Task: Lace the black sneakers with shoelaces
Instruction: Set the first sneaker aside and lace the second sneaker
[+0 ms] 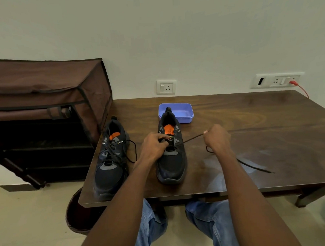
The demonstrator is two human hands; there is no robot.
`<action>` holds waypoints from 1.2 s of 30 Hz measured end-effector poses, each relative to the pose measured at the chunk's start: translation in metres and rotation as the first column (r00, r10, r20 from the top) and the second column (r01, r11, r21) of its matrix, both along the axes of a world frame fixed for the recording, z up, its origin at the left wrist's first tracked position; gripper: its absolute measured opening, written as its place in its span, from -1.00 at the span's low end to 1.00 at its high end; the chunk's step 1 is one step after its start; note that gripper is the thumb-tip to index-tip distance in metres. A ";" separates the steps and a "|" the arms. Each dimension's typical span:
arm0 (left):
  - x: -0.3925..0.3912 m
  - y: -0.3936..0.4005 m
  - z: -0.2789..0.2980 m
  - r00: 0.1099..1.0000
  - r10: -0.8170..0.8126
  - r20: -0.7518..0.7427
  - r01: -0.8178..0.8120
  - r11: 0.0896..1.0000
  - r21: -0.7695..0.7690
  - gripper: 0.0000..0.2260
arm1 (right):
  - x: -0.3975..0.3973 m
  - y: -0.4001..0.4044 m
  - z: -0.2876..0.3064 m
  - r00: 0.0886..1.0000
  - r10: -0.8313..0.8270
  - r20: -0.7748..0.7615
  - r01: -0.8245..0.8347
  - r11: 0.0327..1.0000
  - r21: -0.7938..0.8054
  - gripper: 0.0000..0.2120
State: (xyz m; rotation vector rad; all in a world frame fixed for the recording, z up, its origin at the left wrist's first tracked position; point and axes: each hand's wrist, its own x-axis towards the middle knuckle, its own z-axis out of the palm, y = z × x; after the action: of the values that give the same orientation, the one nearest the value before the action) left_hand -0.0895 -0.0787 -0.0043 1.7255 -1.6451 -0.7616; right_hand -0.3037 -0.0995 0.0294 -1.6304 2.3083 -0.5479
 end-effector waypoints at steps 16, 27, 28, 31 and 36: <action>0.026 0.007 0.006 0.996 -0.052 -0.069 0.064 0.980 0.186 -0.87 | 0.046 0.005 -0.005 0.858 0.463 0.222 -0.503 0.844 0.185 -0.88; 0.031 0.008 0.009 0.996 0.006 0.084 -0.013 0.996 0.087 -0.79 | 0.016 -0.003 -0.010 0.925 0.208 0.318 -0.292 0.924 0.245 -0.77; 0.031 0.009 0.010 0.996 0.005 0.090 -0.013 0.996 0.087 -0.79 | 0.016 -0.001 -0.008 0.925 0.191 0.328 -0.280 0.927 0.249 -0.77; 0.030 0.010 0.010 0.993 -0.003 0.114 -0.007 0.996 0.091 -0.83 | 0.020 -0.002 -0.004 0.940 0.217 0.262 -0.295 0.904 0.310 -0.79; 0.036 0.011 0.011 0.993 -0.009 0.118 -0.010 0.988 0.156 -0.78 | 0.023 -0.002 -0.012 0.982 0.141 0.127 -0.175 0.929 0.325 -0.83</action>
State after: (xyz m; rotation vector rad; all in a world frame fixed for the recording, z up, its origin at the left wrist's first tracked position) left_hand -0.0534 -0.0677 0.0072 1.9132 -1.7026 -0.8204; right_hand -0.2810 -0.1010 0.0173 -1.5634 2.0385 -0.1826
